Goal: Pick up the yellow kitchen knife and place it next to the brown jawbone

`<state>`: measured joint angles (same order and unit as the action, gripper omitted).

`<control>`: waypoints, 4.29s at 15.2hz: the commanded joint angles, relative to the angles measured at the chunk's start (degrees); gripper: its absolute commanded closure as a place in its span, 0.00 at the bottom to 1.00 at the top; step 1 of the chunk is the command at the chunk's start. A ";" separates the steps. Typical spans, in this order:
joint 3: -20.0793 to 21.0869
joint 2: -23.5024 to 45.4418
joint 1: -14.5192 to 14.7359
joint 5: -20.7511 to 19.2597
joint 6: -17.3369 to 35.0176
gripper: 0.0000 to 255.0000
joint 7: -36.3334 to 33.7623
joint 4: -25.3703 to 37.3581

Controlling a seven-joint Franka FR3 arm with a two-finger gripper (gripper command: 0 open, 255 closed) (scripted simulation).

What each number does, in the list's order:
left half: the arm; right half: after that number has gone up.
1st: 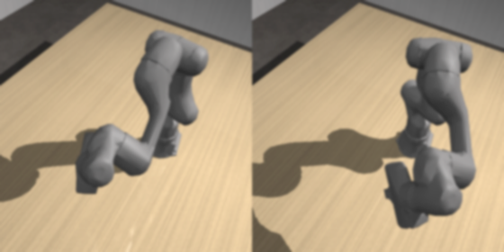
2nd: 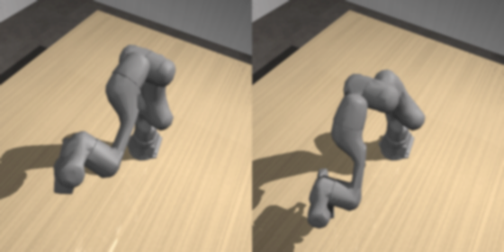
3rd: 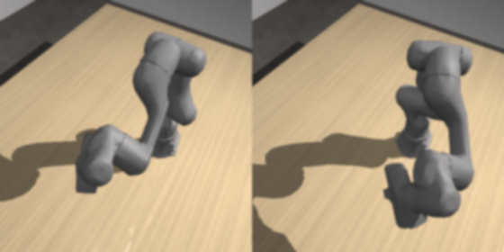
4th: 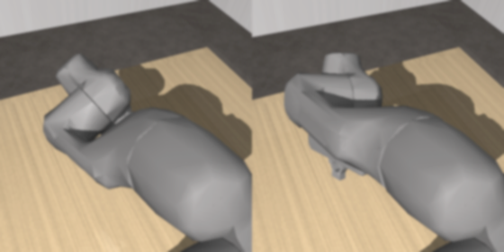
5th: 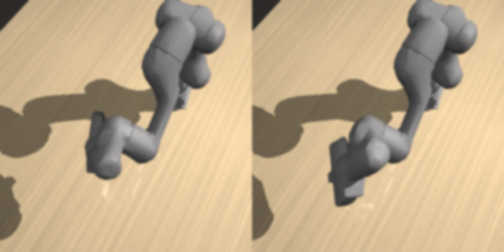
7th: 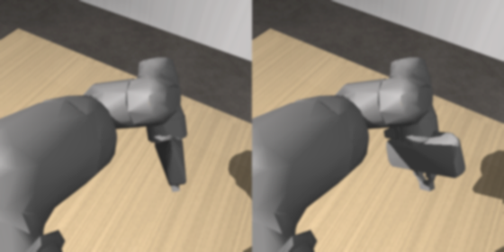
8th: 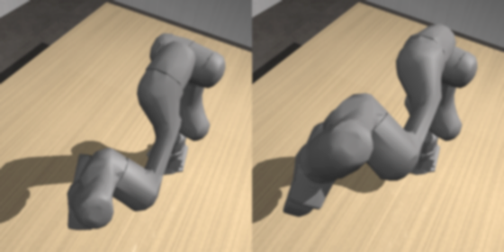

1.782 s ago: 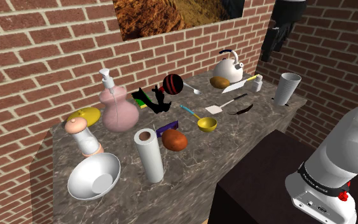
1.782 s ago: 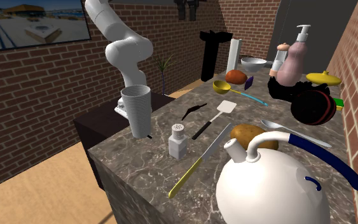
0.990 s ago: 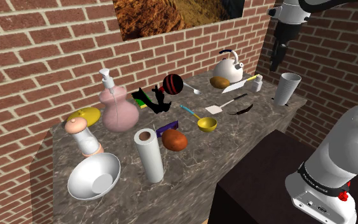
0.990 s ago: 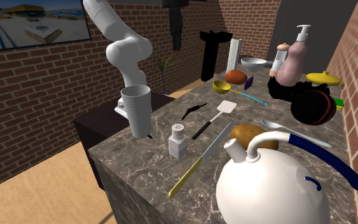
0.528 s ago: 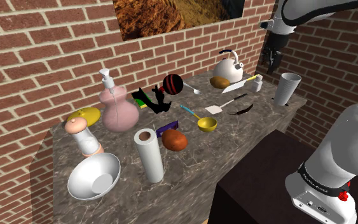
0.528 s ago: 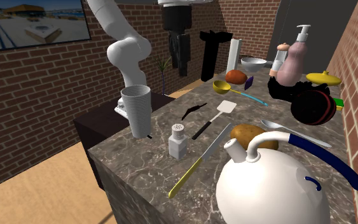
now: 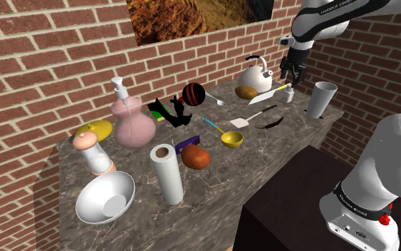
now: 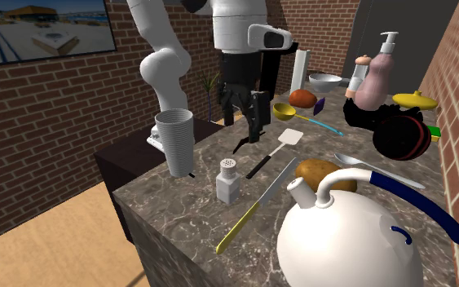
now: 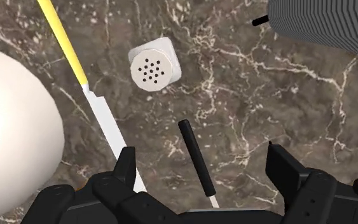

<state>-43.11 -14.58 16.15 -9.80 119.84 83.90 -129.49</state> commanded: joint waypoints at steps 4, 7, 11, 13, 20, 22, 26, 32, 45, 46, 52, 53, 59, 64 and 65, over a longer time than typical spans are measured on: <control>-6.25 17.10 3.62 13.65 3.55 0.00 22.34 8.12; -4.71 27.22 0.98 22.39 3.54 0.00 34.62 13.84; -2.62 30.80 -1.12 25.33 5.28 0.00 38.09 14.49; -2.14 31.78 -1.51 26.31 6.49 0.00 38.73 13.95; -1.50 33.09 -2.02 27.64 8.02 0.00 39.60 13.33; -1.52 33.10 -2.00 27.65 8.01 0.00 39.61 13.33; -1.31 33.58 -2.19 28.02 8.04 1.00 39.78 13.66; -1.21 33.52 -1.78 27.90 7.81 1.00 39.13 13.88; -4.05 27.42 0.23 21.99 0.62 1.00 35.76 16.91; -4.19 27.01 0.37 21.59 -0.03 1.00 35.48 17.30; -4.83 24.81 1.02 19.45 -4.04 1.00 33.99 19.91; -4.91 24.49 1.11 19.14 -4.73 1.00 33.77 20.39; -5.26 22.87 1.49 17.61 -8.94 1.00 32.66 23.58; -5.43 21.96 1.65 16.74 -12.56 1.00 32.01 26.63; -5.44 21.90 1.66 16.69 -12.78 1.00 31.97 26.81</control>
<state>-48.55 7.48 17.73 7.05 107.56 116.03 -103.05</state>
